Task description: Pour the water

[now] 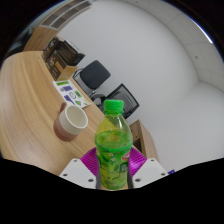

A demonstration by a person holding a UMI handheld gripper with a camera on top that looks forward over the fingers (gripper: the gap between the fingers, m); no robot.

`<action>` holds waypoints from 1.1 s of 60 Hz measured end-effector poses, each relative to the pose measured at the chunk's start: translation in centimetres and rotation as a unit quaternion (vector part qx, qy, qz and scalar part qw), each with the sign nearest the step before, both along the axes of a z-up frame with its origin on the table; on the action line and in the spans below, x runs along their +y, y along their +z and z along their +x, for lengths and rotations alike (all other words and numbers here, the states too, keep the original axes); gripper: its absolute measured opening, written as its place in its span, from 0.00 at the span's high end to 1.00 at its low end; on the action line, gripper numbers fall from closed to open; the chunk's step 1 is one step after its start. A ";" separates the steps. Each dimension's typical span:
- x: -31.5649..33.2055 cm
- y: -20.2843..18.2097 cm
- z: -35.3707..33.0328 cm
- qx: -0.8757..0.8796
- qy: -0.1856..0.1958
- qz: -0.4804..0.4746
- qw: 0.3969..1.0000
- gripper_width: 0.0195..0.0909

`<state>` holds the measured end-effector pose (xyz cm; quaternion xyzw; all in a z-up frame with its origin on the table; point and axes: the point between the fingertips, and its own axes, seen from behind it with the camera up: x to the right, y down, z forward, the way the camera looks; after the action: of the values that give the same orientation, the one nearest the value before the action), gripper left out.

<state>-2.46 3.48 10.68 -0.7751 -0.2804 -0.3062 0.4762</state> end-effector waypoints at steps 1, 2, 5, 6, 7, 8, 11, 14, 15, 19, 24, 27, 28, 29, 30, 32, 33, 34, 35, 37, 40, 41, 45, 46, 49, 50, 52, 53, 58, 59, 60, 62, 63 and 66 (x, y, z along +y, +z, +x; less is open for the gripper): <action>0.4 -0.1 0.1 -0.024 0.004 -0.002 1.000 0.77; 0.8 0.0 0.2 -0.048 0.011 -0.008 0.999 0.77; 2.1 0.6 0.5 -0.112 0.034 -0.017 0.993 0.77; 2.5 0.7 0.6 -0.133 0.041 -0.021 0.990 0.77; 2.8 0.8 0.6 -0.153 0.048 -0.025 0.987 0.78; 3.2 0.9 0.5 -0.170 0.055 -0.029 0.983 0.77; 4.1 1.0 0.6 -0.219 0.077 -0.038 0.972 0.77; 4.9 1.1 0.5 -0.268 0.094 -0.049 0.958 0.78; 5.1 1.1 0.5 -0.283 0.098 -0.052 0.953 0.77; 6.1 1.3 0.6 -0.338 0.114 -0.063 0.932 0.78; 7.2 1.8 0.1 -0.399 0.136 -0.063 0.905 0.77; 7.9 2.2 -0.4 -0.440 0.155 -0.058 0.882 0.78; 7.9 2.4 -0.5 -0.457 0.158 -0.057 0.873 0.78; 8.3 2.2 -0.6 -0.470 0.163 -0.057 0.866 0.77; 8.4 2.2 -0.7 -0.484 0.167 -0.057 0.857 0.77; 8.7 2.2 -0.9 -0.510 0.175 -0.057 0.840 0.77; 8.9 2.3 -0.9 -0.522 0.178 -0.057 0.832 0.77; 9.0 2.4 -1.0 -0.533 0.181 -0.058 0.825 0.77; 9.1 2.4 -1.1 -0.539 0.183 -0.057 0.820 0.77; 9.3 2.5 -1.3 -0.546 0.186 -0.054 0.815 0.77; 9.4 2.5 -1.3 -0.546 0.184 -0.054 0.816 0.77; 9.4 2.4 -1.3 -0.543 0.183 -0.055 0.818 0.77; 9.2 2.2 -1.2 -0.529 0.178 -0.059 0.828 0.77; 9.2 2.1 -1.2 -0.525 0.177 -0.059 0.830 0.77; 9.0 2.0 -1.3 -0.510 0.178 -0.060 0.839 0.77; 8.9 2.0 -1.2 -0.501 0.176 -0.060 0.845 0.77; 8.6 2.2 -1.2 -0.479 0.171 -0.058 0.859 0.77; 8.2 2.4 -1.4 -0.469 0.165 -0.053 0.866 0.77; 7.3 3.0 -1.5 -0.362 0.156 -0.040 0.918 0.76; 7.1 3.3 -1.5 -0.338 0.151 -0.037 0.928 0.76; 6.9 3.6 -1.5 -0.312 0.144 -0.033 0.938 0.76; 6.5 4.3 -1.5 -0.257 0.135 -0.022 0.957 0.76; 6.3 4.6 -1.5 -0.226 0.128 -0.017 0.965 0.76; 5.8 5.4 -1.1 -0.135 0.107 -0.004 0.985 0.75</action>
<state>-3.60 9.32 16.10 -0.6942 -0.4244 -0.3539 0.4612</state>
